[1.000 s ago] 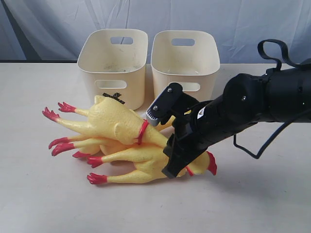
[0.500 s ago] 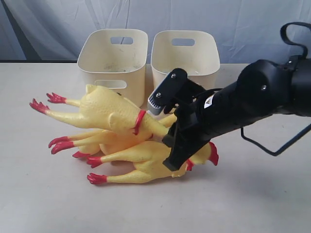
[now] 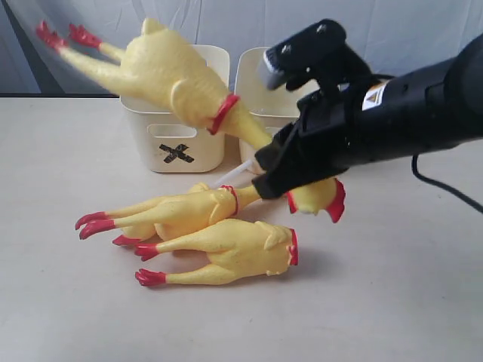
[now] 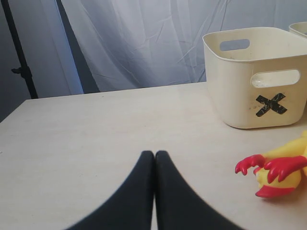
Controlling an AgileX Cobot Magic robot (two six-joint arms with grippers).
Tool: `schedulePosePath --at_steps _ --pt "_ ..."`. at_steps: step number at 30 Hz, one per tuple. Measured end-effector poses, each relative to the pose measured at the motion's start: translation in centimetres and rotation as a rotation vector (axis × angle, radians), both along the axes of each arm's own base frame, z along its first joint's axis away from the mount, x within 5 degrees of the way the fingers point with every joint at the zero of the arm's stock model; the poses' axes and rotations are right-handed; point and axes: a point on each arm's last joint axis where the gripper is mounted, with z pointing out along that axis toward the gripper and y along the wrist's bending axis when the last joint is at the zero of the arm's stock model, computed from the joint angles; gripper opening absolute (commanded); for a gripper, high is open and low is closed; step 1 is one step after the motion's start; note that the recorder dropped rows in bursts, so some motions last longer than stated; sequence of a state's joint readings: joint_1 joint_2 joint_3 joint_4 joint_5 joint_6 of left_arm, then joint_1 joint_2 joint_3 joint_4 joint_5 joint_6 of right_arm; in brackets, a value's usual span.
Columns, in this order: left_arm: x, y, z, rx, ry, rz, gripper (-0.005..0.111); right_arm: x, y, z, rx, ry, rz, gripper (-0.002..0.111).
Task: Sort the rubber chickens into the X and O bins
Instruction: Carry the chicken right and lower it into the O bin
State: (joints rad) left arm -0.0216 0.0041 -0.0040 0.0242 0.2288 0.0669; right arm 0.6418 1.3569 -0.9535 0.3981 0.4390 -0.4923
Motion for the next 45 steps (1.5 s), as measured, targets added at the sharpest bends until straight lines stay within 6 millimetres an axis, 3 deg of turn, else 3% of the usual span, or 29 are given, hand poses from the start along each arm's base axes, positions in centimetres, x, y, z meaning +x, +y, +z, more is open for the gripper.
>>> schedulePosePath --at_steps 9,18,29,45 --pt "0.0 0.0 0.0 0.0 0.0 0.0 0.0 3.7 -3.3 5.0 -0.011 0.034 -0.269 -0.001" --pt "0.0 0.0 0.0 0.0 0.0 0.0 0.0 7.5 -4.4 6.5 -0.2 0.106 -0.413 -0.001" --pt "0.0 0.0 0.0 0.0 0.0 0.0 0.0 10.9 -4.8 5.6 -0.457 0.214 -0.568 -0.001" --pt "0.0 0.0 0.0 0.0 0.0 0.0 0.0 13.6 -2.3 3.5 -0.371 0.349 -0.589 -0.001"
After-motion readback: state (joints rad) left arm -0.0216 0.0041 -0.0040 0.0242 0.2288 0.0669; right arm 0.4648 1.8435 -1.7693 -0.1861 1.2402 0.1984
